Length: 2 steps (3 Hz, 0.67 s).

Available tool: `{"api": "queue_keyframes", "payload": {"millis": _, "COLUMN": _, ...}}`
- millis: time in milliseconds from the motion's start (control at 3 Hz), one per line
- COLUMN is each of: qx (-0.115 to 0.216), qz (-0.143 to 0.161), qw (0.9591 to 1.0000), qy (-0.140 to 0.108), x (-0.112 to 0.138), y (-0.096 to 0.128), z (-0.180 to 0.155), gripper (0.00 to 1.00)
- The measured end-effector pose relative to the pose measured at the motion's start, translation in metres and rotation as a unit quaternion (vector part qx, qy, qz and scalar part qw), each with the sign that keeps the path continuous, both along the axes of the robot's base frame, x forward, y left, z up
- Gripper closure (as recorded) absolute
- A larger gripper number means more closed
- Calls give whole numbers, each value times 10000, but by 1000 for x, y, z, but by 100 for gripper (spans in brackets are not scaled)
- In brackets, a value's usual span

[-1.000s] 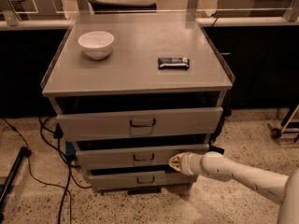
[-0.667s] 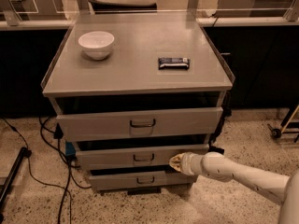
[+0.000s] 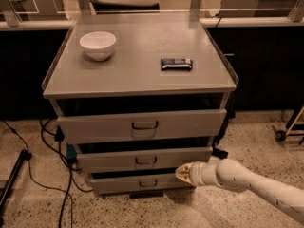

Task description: Close middle drawer

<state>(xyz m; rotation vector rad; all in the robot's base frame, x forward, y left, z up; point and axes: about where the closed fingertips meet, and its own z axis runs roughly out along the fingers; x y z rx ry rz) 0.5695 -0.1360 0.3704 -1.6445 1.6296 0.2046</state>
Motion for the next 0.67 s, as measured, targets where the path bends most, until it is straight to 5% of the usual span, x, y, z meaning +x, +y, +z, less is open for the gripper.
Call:
{"api": "queue_keyframes", "payload": {"millis": 333, "qx": 350, "qz": 39, "qw": 9975, "qy": 605, "x": -55, "y": -13, "z": 18, "gripper": 100}}
{"api": "queue_keyframes", "payload": {"millis": 667, "qx": 453, "qz": 132, "qw": 9956, "qy": 813, "x": -74, "y": -14, "z": 21, "gripper": 86}}
